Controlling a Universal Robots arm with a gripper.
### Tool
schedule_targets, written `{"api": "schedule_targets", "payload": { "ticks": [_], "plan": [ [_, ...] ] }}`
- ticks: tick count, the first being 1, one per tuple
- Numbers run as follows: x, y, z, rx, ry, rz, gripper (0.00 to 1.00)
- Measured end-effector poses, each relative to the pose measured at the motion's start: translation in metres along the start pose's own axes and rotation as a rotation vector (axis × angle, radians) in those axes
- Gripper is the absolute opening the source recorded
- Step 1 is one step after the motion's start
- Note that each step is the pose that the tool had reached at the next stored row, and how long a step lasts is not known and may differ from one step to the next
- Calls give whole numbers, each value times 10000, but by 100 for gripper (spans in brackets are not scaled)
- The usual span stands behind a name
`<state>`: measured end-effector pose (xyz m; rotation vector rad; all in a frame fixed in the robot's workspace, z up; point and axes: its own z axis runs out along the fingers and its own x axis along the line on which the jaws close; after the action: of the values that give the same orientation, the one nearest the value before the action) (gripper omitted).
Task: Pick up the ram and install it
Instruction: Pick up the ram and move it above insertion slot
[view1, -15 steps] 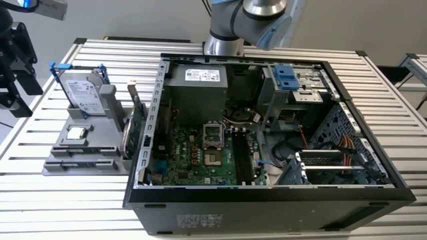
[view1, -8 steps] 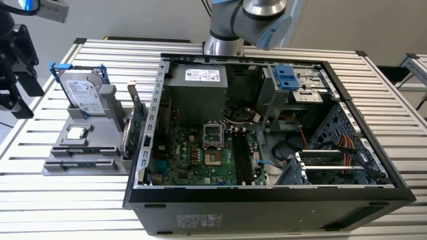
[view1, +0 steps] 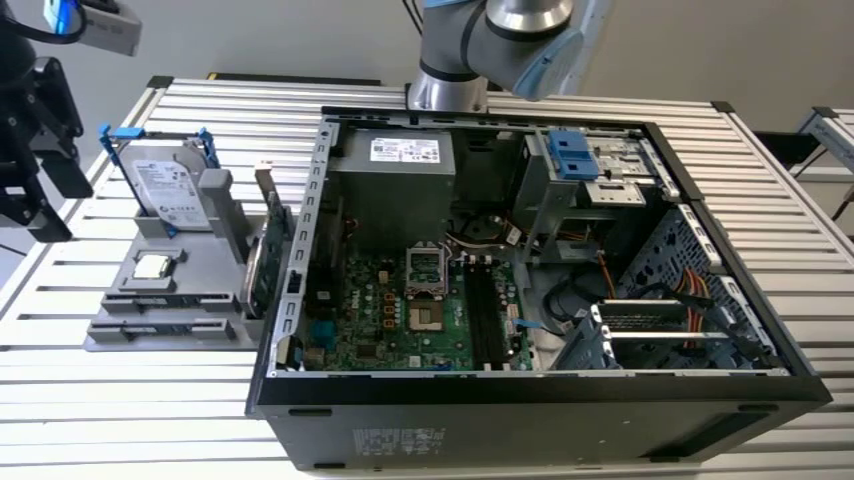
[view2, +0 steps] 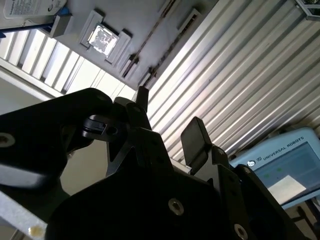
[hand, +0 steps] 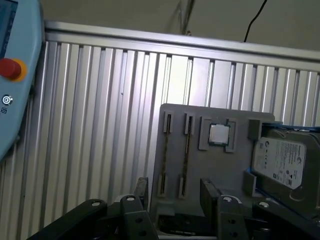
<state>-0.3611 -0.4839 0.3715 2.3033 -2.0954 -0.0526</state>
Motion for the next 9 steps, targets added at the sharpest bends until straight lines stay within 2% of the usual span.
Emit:
{"api": "schedule_targets", "payload": {
  "ticks": [9],
  "plan": [
    [0,-3,73,136,20,67,100]
  ]
}}
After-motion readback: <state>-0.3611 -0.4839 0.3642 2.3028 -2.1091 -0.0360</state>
